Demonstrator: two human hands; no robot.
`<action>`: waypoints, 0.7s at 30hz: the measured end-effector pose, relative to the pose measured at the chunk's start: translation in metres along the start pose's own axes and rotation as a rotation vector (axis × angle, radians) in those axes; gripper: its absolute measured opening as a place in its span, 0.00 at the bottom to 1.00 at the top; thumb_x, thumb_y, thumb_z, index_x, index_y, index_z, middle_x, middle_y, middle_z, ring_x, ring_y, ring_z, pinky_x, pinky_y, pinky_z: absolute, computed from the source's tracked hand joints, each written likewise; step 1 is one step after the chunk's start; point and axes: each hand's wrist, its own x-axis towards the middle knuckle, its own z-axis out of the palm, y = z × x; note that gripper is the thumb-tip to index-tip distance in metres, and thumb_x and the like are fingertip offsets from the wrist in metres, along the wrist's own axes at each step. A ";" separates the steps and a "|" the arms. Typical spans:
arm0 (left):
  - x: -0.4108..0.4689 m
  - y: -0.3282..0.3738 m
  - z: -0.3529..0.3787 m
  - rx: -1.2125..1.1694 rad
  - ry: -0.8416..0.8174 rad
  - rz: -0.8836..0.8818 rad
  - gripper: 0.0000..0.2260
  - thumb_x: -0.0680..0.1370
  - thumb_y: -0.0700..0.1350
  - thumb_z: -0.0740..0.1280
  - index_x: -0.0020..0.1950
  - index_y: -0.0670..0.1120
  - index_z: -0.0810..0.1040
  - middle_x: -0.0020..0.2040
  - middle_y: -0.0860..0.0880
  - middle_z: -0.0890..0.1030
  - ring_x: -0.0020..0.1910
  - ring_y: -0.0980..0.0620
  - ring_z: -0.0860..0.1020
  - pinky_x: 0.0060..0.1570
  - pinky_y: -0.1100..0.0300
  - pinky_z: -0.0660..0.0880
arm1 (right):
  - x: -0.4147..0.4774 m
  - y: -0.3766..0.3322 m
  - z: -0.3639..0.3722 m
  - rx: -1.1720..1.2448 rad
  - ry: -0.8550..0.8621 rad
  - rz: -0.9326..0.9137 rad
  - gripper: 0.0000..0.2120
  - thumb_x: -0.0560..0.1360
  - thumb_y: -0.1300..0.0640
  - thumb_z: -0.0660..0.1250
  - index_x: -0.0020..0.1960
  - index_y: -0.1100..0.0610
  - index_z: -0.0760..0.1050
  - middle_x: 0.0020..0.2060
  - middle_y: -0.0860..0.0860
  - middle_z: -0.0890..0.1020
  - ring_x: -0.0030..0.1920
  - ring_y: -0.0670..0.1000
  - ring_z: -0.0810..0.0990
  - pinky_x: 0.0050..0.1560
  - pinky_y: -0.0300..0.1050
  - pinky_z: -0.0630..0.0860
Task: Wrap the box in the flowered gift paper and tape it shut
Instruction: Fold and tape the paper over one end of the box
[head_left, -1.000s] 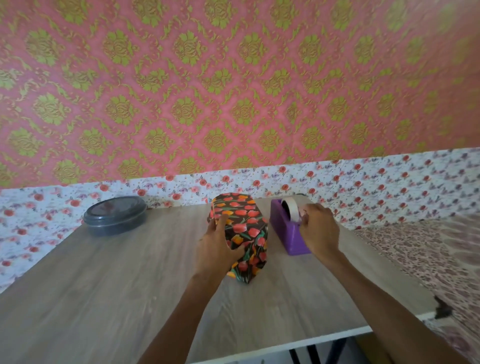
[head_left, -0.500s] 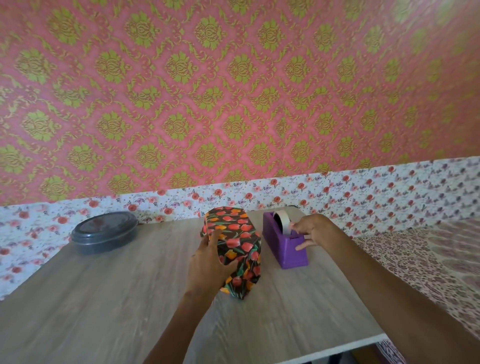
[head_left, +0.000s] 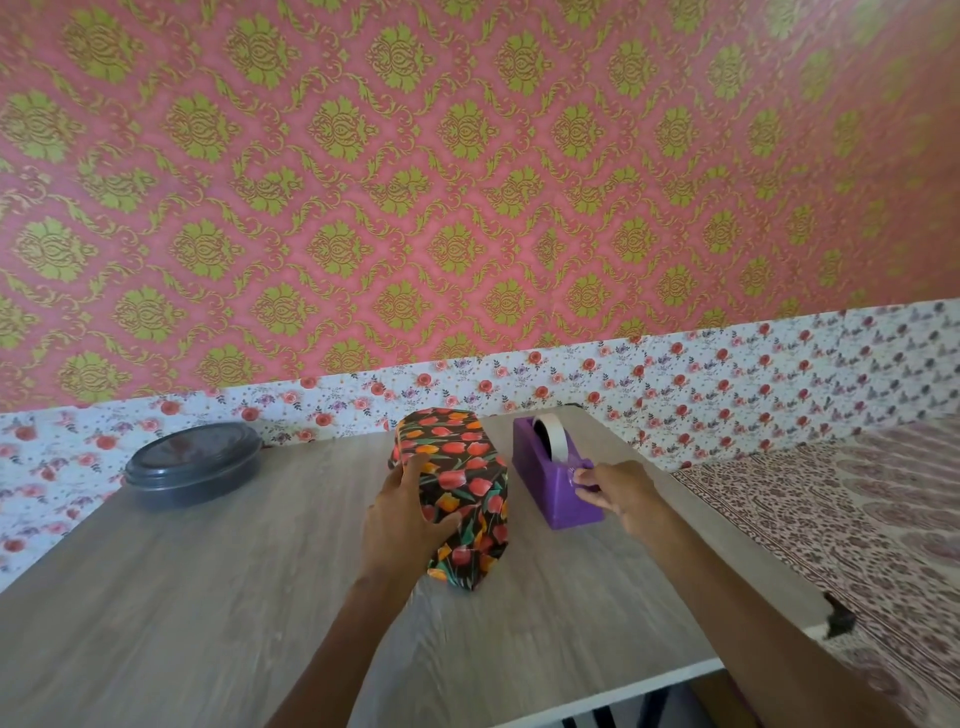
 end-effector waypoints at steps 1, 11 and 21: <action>0.000 0.000 0.000 0.000 0.000 -0.001 0.40 0.69 0.63 0.74 0.75 0.54 0.61 0.67 0.50 0.75 0.62 0.48 0.77 0.59 0.50 0.78 | 0.004 0.003 0.002 -0.113 0.054 -0.022 0.10 0.70 0.64 0.76 0.49 0.66 0.79 0.47 0.59 0.84 0.47 0.54 0.85 0.52 0.47 0.82; 0.003 -0.002 0.000 -0.010 0.002 -0.015 0.40 0.67 0.63 0.75 0.74 0.54 0.63 0.66 0.50 0.76 0.60 0.48 0.78 0.58 0.50 0.79 | -0.009 -0.005 0.006 -0.703 0.205 -0.357 0.13 0.68 0.66 0.71 0.30 0.59 0.69 0.27 0.51 0.73 0.28 0.47 0.74 0.27 0.36 0.69; -0.001 -0.002 -0.003 -0.008 0.003 -0.020 0.39 0.68 0.63 0.74 0.74 0.55 0.63 0.68 0.49 0.74 0.61 0.48 0.77 0.57 0.51 0.78 | -0.070 0.015 0.008 -0.449 -0.095 -0.570 0.03 0.74 0.62 0.73 0.42 0.60 0.84 0.31 0.51 0.85 0.26 0.45 0.81 0.27 0.35 0.76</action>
